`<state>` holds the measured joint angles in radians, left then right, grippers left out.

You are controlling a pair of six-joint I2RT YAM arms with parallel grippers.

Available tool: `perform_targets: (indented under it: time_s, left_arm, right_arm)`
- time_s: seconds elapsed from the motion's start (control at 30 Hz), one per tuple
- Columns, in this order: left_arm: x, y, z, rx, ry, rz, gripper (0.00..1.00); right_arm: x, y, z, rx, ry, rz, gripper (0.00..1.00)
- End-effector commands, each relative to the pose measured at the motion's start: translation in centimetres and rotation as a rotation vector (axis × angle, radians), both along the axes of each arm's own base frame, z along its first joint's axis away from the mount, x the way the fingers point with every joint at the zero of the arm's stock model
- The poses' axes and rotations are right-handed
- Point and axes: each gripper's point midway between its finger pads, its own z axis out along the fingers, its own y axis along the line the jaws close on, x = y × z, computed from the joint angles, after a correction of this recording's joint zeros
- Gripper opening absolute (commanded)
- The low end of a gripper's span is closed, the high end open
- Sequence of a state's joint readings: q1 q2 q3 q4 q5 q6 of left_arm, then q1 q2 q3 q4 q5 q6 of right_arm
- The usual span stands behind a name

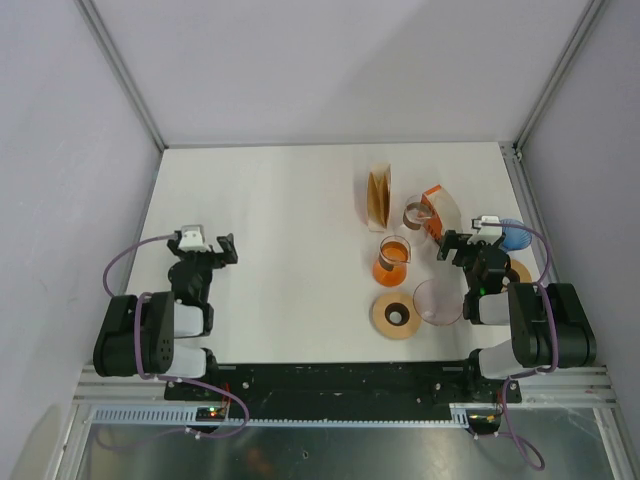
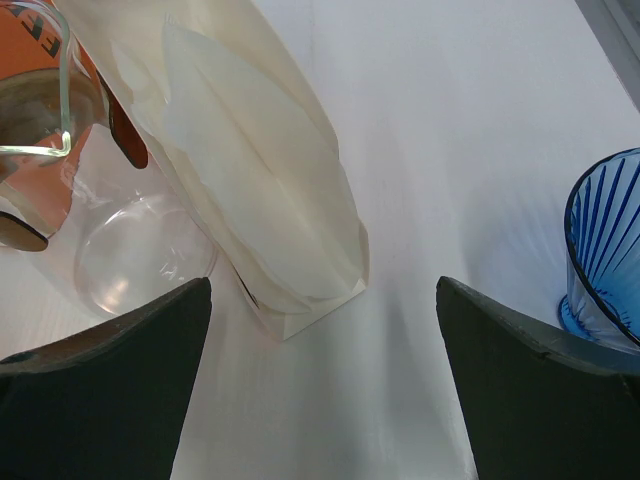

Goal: Place the coffee filter in the dripper

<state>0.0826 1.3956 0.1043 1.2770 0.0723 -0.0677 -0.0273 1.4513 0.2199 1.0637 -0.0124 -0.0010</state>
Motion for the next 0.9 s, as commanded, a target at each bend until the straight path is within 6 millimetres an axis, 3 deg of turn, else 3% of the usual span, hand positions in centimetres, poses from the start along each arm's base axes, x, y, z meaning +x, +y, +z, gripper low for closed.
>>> perform_targets:
  time_s: [0.0,0.27,0.4,0.5,0.77,0.87]
  left_arm:
    - [0.8,-0.3,1.8,0.044,-0.061,-0.029,1.0]
    - [0.9,-0.4,1.8,0.046,-0.061,-0.036,1.0]
    - [0.8,-1.5,1.8,0.069,-0.063,-0.098,1.0]
    - [0.7,-2.3,2.9,0.091,-0.084,-0.153,1.0]
    - [3.3,-3.8,6.1,0.112,0.053,-0.277,1.0]
    - [3.9,-4.8,7.2,0.124,0.147,-0.364,1.0]
  right_arm:
    - [0.7,-0.2,1.1,-0.004,-0.036,-0.008,1.0]
    - [0.7,0.1,1.8,-0.007,-0.05,0.008,0.99]
    - [-0.3,-0.6,4.1,-0.013,-0.075,-0.044,0.99]
    - [-1.2,-0.4,7.1,0.048,-0.126,-0.056,0.99]
    - [-3.8,3.6,11.7,0.167,-0.068,0.125,0.99]
    - [-4.7,6.1,14.2,0.195,-0.037,0.263,0.94]
